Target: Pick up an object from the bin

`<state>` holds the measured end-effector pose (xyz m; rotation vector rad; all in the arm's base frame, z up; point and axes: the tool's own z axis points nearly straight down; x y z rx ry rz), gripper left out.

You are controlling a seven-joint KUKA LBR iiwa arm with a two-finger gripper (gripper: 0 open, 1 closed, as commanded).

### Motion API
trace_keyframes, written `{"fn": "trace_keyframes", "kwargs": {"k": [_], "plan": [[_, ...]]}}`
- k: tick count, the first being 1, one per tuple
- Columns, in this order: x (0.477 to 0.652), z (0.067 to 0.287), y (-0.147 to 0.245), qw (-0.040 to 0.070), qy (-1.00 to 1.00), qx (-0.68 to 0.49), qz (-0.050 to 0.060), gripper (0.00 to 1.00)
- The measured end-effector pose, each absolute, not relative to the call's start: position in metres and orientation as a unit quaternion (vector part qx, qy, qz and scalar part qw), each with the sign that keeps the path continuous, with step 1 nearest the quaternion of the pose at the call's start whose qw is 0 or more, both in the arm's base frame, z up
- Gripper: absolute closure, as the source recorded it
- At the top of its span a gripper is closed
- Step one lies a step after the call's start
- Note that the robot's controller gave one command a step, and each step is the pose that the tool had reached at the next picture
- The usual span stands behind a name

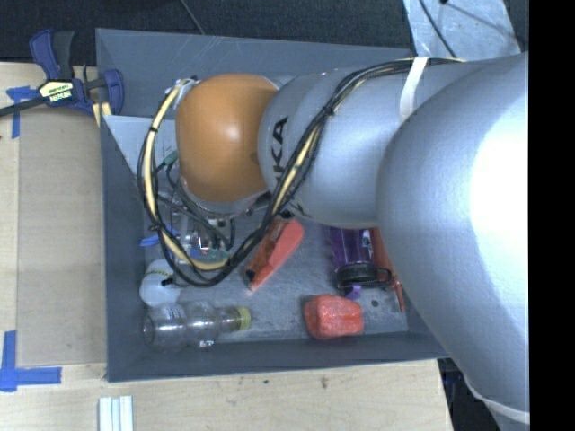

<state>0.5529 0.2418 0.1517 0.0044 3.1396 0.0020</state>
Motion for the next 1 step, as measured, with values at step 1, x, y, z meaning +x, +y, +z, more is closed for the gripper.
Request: {"fn": "trace_keyframes", "kwargs": {"k": [1], "plan": [[0.5529,0.1518,0.2418,0.001,1.0,0.001,0.001,0.0]]}}
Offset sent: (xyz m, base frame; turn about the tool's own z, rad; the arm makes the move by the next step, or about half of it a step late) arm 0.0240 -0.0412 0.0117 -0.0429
